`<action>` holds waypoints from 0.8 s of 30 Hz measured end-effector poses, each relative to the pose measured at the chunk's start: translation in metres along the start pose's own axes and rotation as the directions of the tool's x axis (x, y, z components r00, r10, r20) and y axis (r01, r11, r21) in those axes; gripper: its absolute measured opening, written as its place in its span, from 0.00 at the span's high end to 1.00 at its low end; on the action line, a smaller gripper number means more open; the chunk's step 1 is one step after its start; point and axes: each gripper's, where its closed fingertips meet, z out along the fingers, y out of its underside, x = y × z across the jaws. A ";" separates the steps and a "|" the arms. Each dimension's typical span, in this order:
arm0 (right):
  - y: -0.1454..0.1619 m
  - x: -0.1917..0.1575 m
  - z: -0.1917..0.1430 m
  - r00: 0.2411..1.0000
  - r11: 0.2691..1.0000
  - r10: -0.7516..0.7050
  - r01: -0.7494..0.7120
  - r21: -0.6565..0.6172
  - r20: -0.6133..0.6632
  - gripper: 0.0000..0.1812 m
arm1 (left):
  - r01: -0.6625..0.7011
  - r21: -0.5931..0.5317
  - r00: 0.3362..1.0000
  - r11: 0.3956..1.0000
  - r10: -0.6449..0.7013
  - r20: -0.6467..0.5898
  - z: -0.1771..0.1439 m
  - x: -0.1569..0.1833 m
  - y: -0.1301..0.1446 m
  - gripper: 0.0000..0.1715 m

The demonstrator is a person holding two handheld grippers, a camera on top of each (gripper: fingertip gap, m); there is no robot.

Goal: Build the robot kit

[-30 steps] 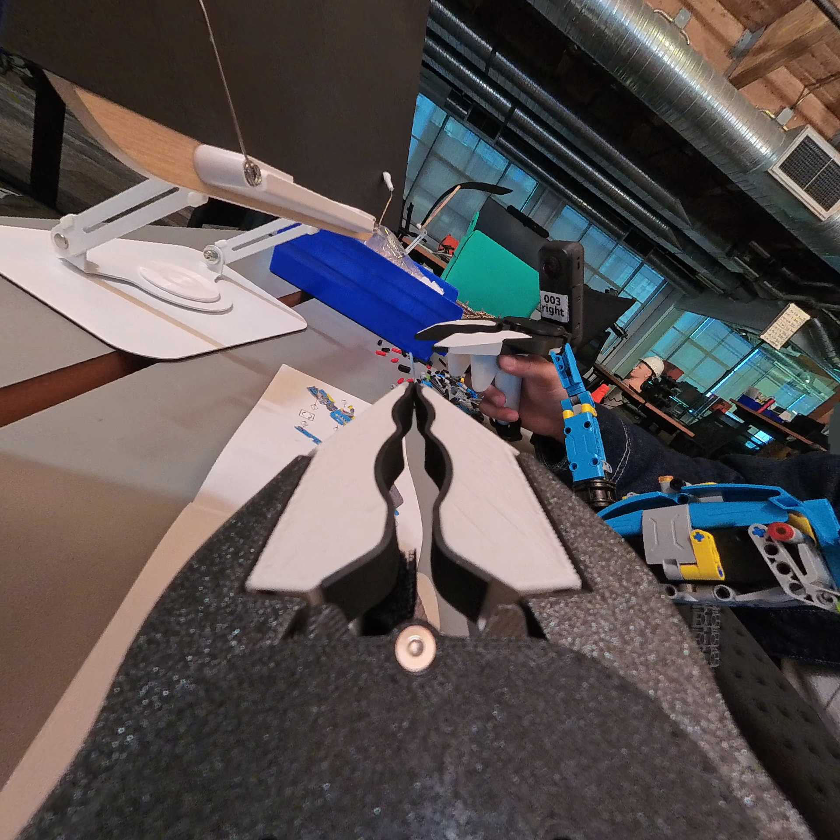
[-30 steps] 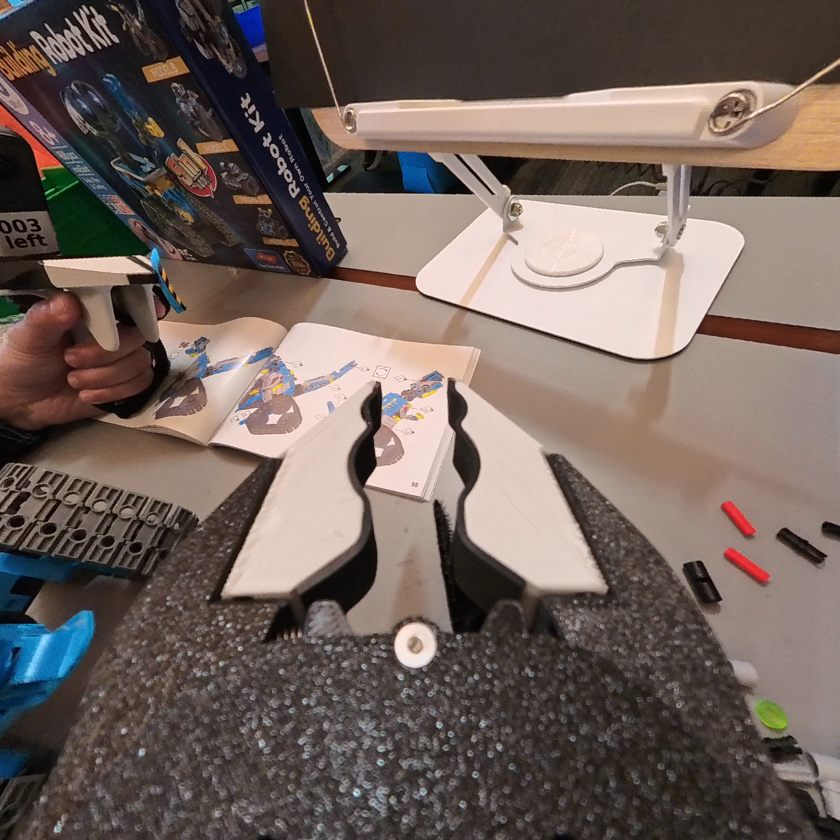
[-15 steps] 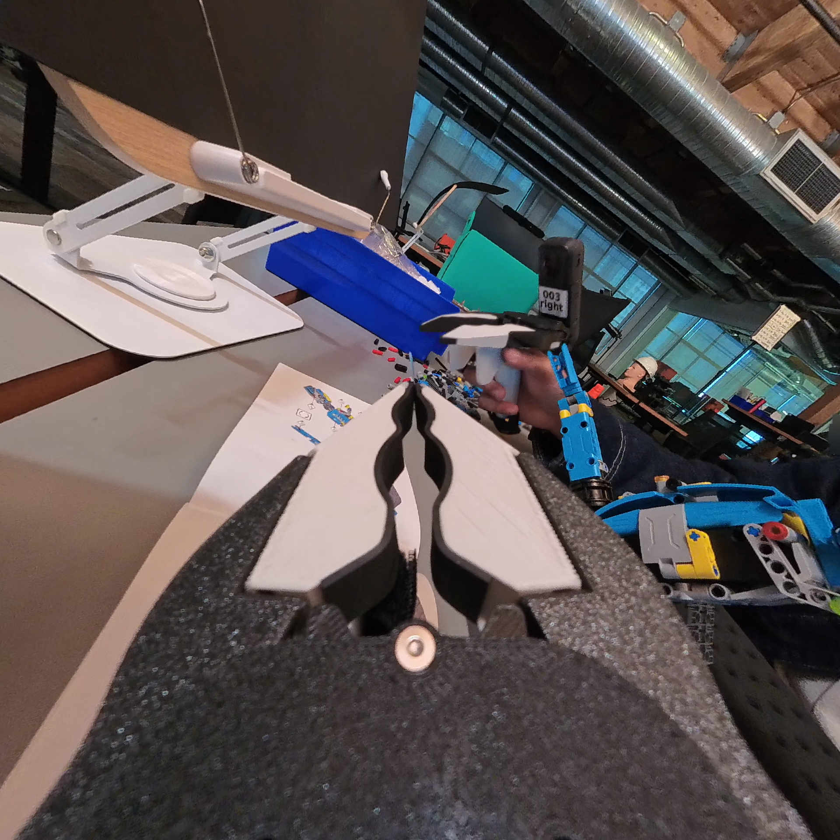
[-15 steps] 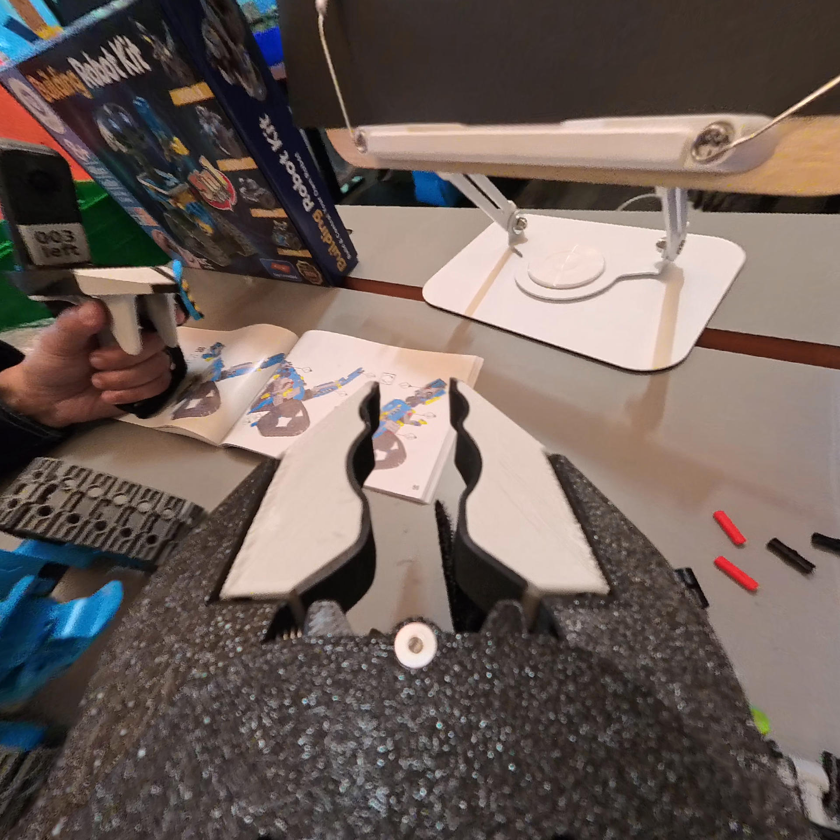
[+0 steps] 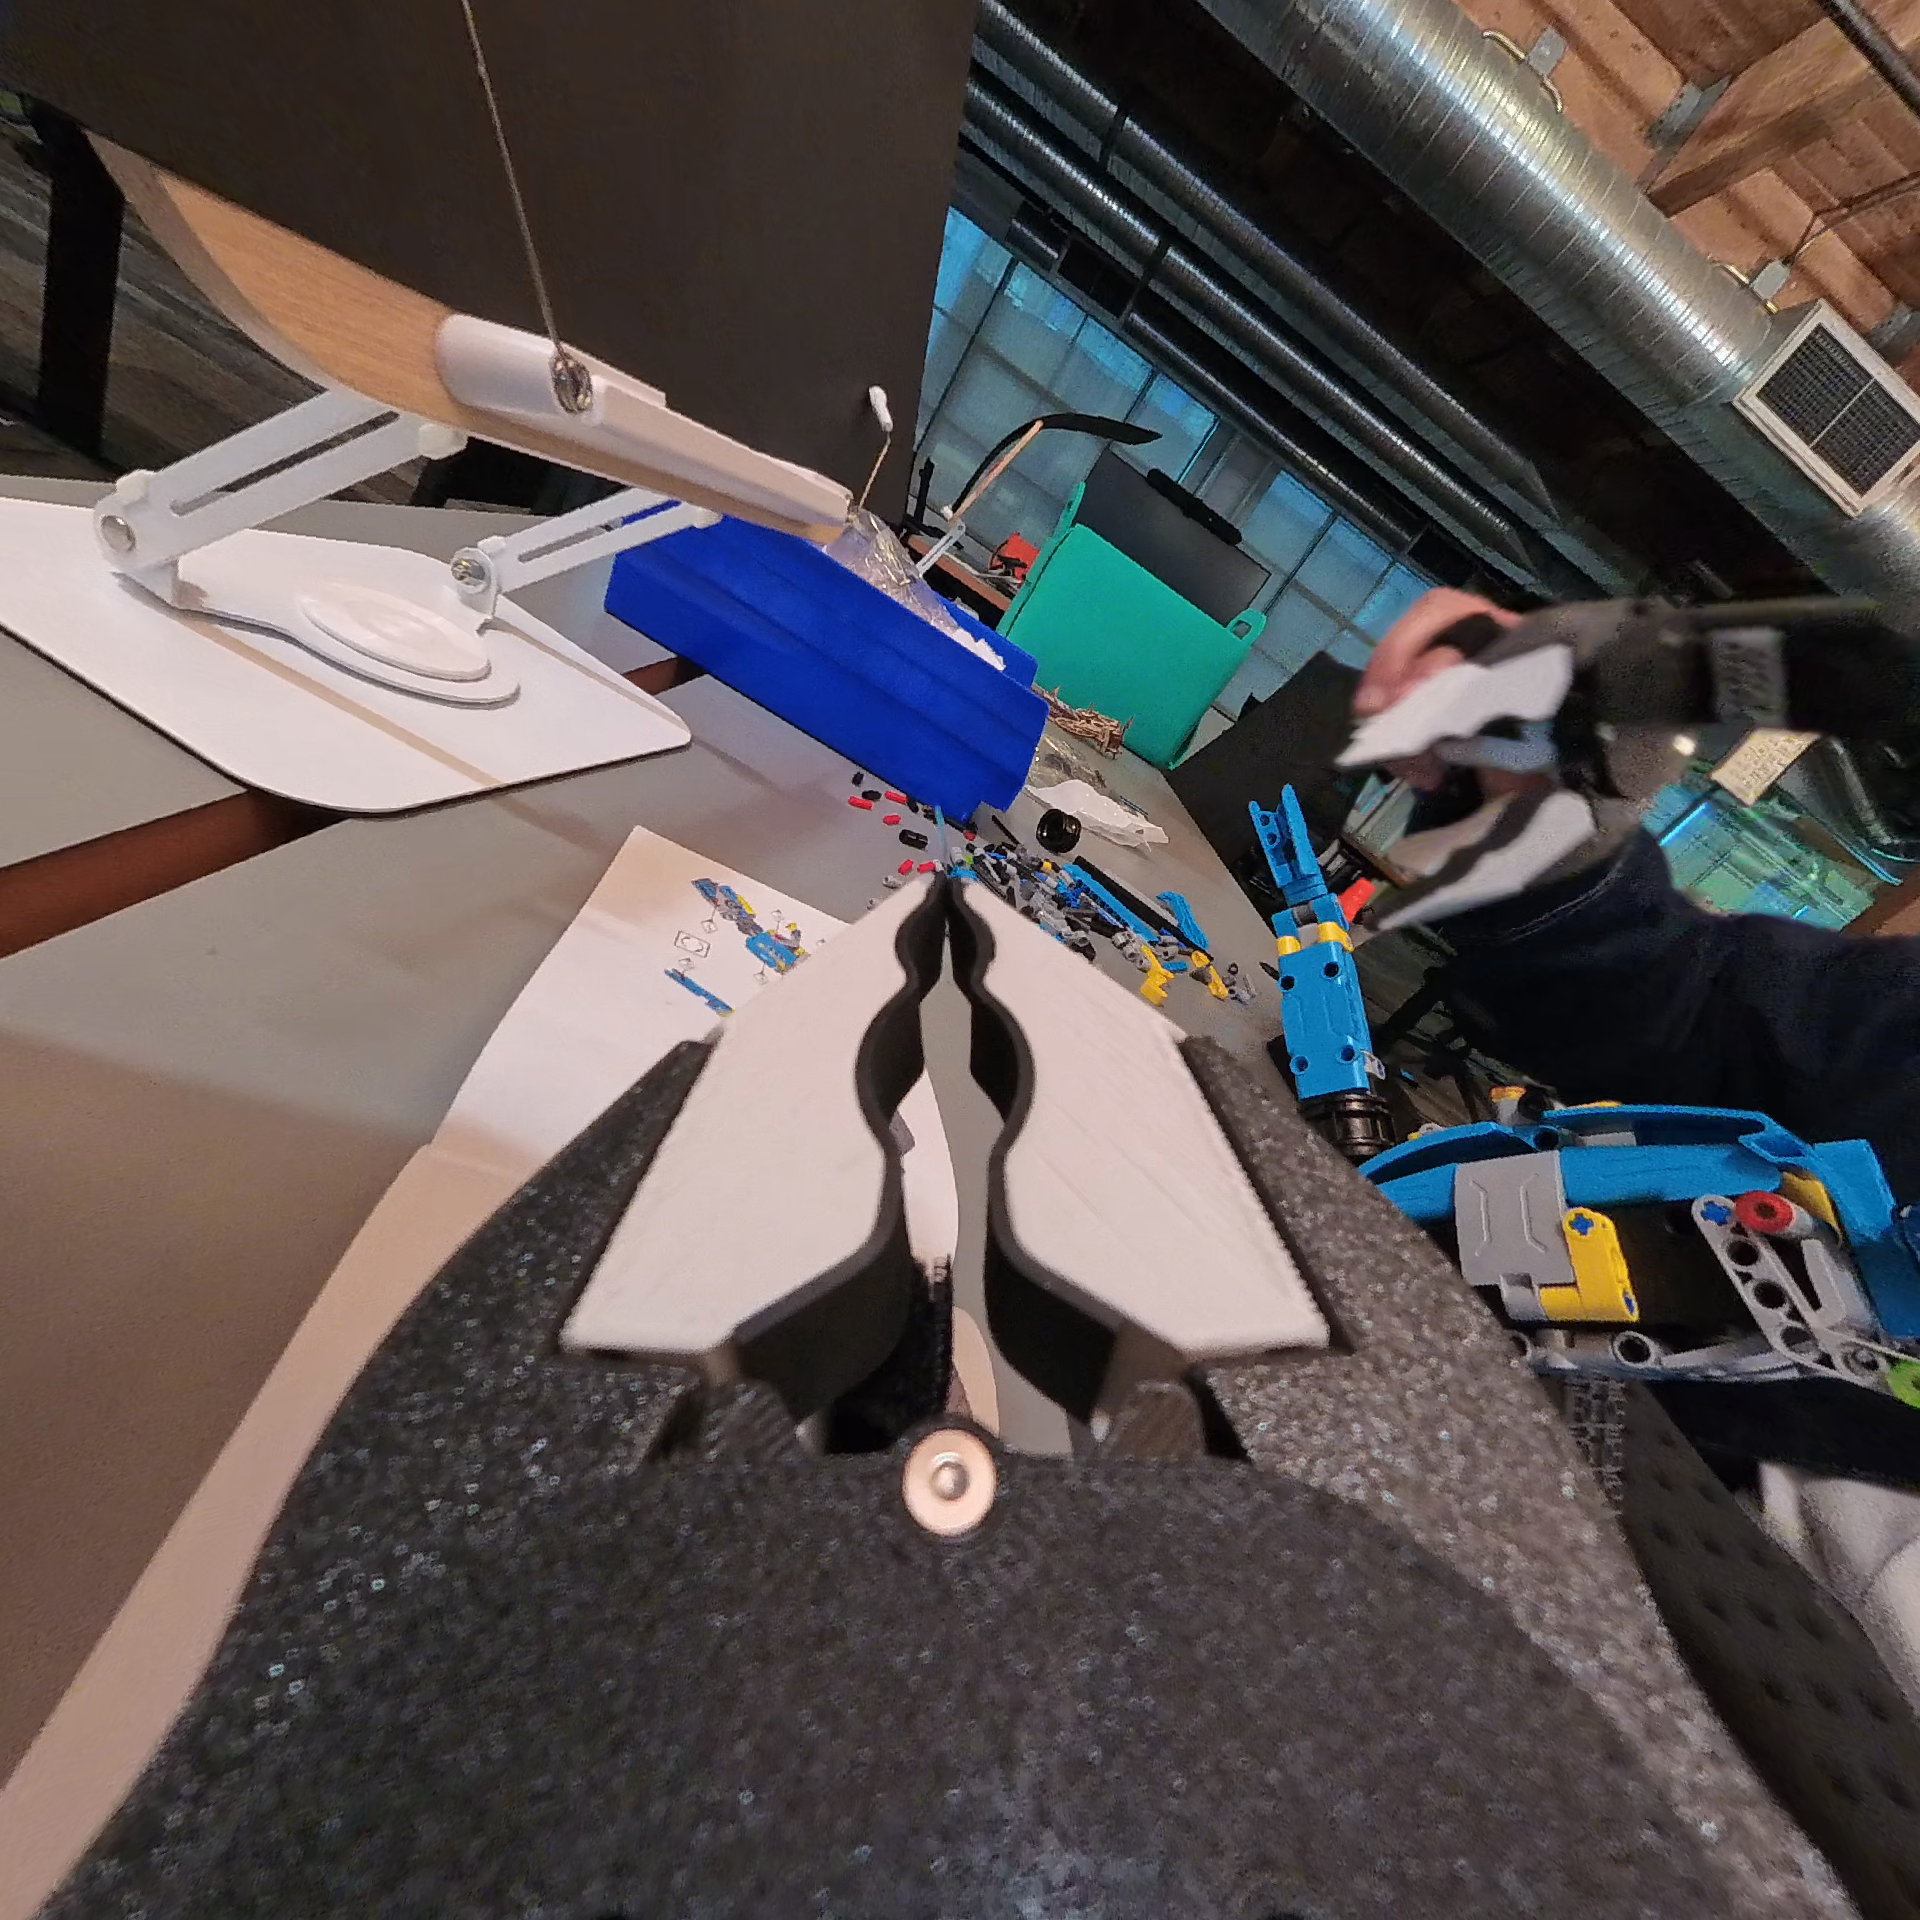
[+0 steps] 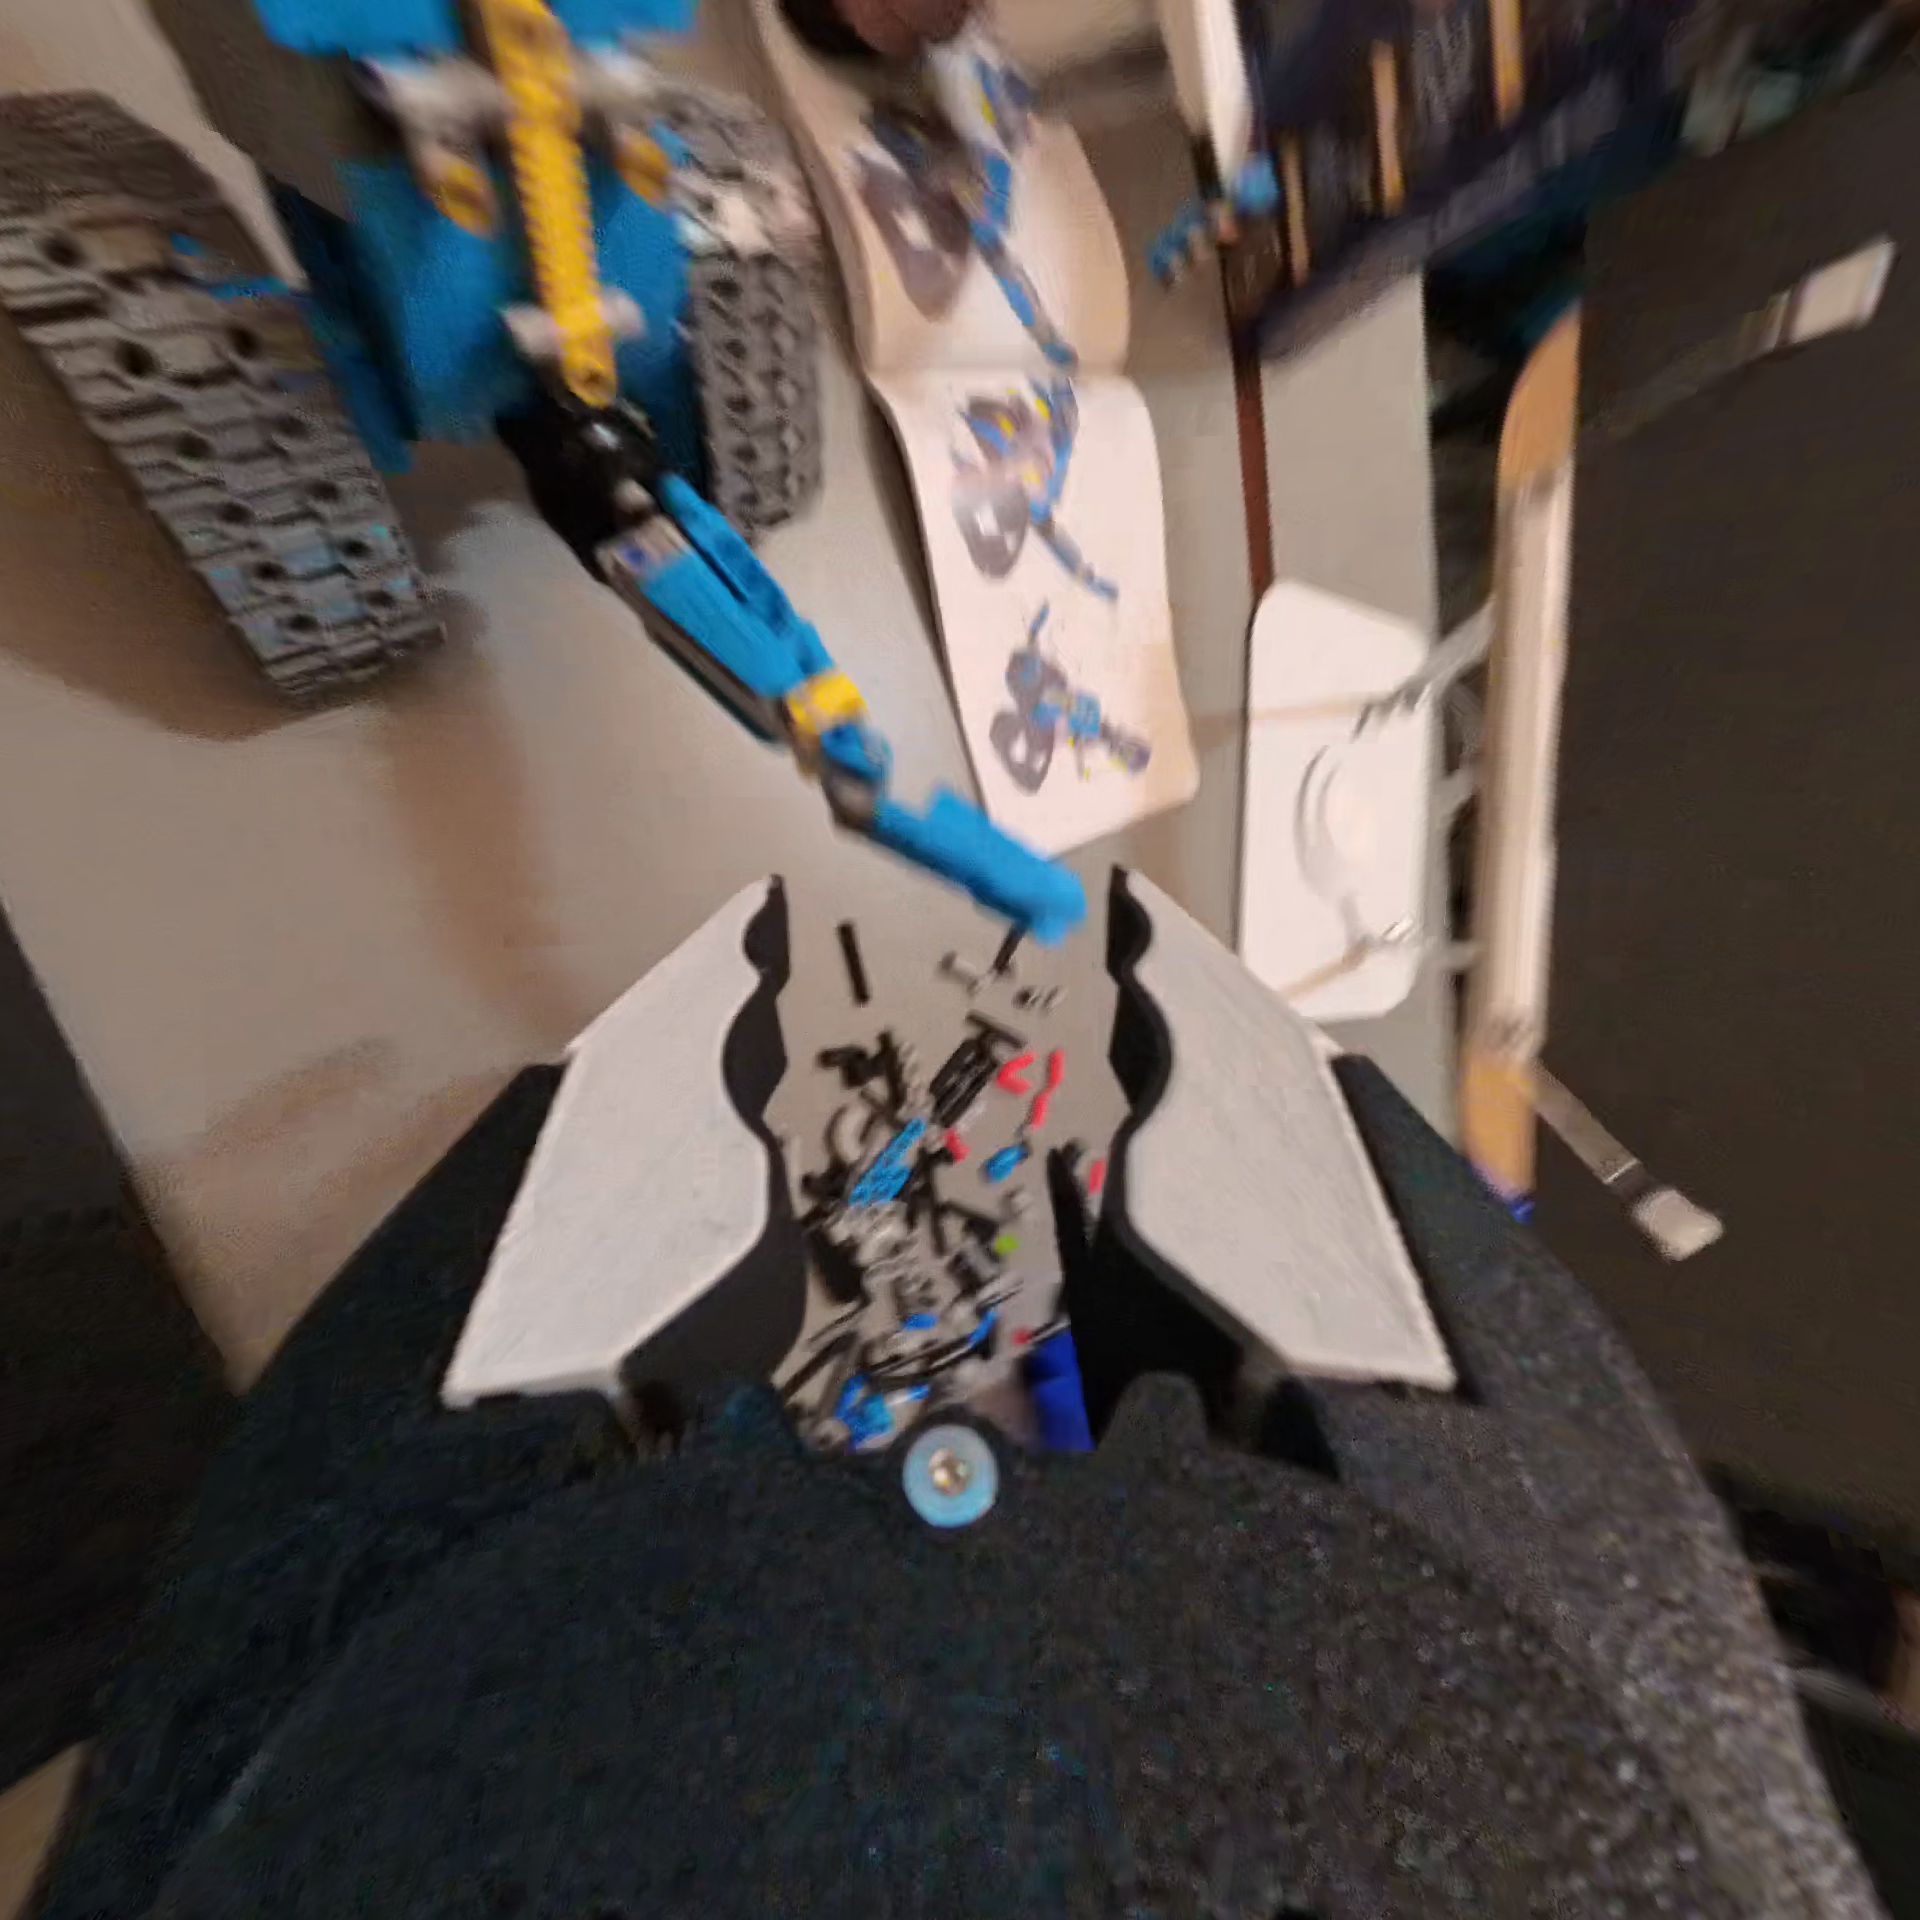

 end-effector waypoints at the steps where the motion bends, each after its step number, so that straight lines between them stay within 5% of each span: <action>1: -0.017 -0.006 0.005 0.993 0.993 -0.113 0.113 -0.016 -0.015 0.66 | -0.001 -0.002 1.000 1.000 0.001 -0.001 0.000 0.000 0.000 1.00; 4: -0.038 -0.036 0.032 0.940 0.940 -0.319 0.330 -0.087 0.118 0.63 | -0.008 -0.012 1.000 1.000 0.008 -0.003 0.001 0.001 0.002 1.00; 8: -0.034 -0.052 0.054 0.873 0.889 -0.346 0.423 -0.178 0.345 0.71 | -0.006 -0.016 1.000 1.000 0.005 -0.010 0.001 0.002 0.002 1.00; 12: -0.021 -0.051 0.057 0.834 0.880 -0.243 0.404 -0.249 0.495 0.86 | 0.002 -0.013 1.000 1.000 -0.002 -0.018 0.001 0.002 0.002 1.00; 18: -0.019 -0.057 0.052 0.752 0.885 -0.062 0.345 -0.311 0.656 0.88 | 0.004 -0.018 1.000 1.000 -0.004 -0.026 0.001 0.003 0.003 1.00; 24: -0.021 -0.067 0.037 0.459 0.838 0.408 0.155 -0.523 0.789 0.88 | 0.004 -0.024 1.000 1.000 -0.005 -0.031 0.001 0.003 0.003 1.00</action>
